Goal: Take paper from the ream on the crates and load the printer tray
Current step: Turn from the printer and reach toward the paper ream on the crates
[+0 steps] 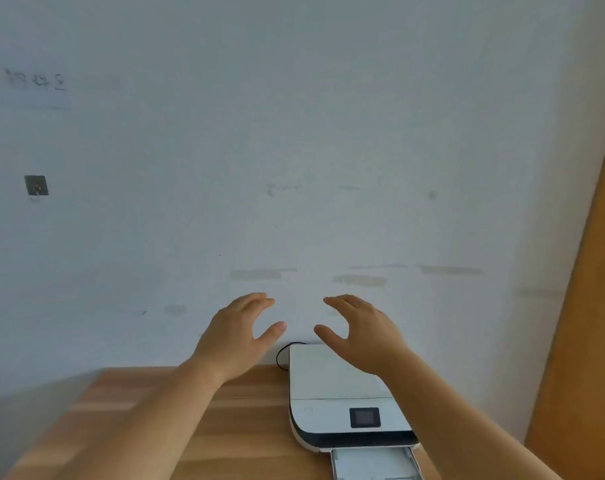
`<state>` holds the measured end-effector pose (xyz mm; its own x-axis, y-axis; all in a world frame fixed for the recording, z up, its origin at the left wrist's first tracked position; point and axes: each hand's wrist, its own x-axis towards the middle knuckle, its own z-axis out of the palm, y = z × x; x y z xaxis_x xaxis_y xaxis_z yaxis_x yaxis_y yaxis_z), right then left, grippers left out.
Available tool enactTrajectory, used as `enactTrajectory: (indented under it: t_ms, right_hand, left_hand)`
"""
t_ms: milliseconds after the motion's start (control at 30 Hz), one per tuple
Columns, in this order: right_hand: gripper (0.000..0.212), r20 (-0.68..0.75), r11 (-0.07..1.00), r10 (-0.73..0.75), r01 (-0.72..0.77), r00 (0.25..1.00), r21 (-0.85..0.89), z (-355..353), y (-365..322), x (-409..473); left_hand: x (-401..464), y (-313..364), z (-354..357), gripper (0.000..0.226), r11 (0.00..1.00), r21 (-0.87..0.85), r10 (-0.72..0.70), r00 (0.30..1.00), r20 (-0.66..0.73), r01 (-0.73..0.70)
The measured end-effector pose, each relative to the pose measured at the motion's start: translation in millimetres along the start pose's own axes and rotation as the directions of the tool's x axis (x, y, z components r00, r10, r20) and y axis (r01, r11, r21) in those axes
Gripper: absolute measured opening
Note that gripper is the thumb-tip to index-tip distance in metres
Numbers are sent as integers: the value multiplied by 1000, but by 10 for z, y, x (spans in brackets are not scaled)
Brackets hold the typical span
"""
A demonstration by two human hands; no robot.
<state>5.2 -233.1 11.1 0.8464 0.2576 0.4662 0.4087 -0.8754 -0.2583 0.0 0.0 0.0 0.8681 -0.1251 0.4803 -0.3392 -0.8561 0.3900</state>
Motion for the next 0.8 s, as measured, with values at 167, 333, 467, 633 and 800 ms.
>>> enactTrajectory:
  t_ms: [167,333,467,633,800]
  right_hand:
    - [60,17,1000,12,-12,1000,-3,291,-535,-6]
    - [60,27,1000,13,-13,1000,21,597,-982,-27]
    - [61,54,998,-35,32,998,58,798,-1290,73]
    - [61,106,983,-149,136,983,119,1214,-1734,264]
    - [62,158,944,-258,214,953,250,1630,-2321,471]
  left_hand:
    - [-207,-479,-176,57,999,-31,-15,1000,22,15]
    - [-459,-917,-343,55,999,-31,-35,999,26,36]
    - [-620,-1207,-522,54,994,-37,-98,995,22,98]
    - [-952,-1645,-790,56,974,28,-225,974,-16,226]
    - [-1323,-2060,-1198,63,915,158,-372,928,-27,371]
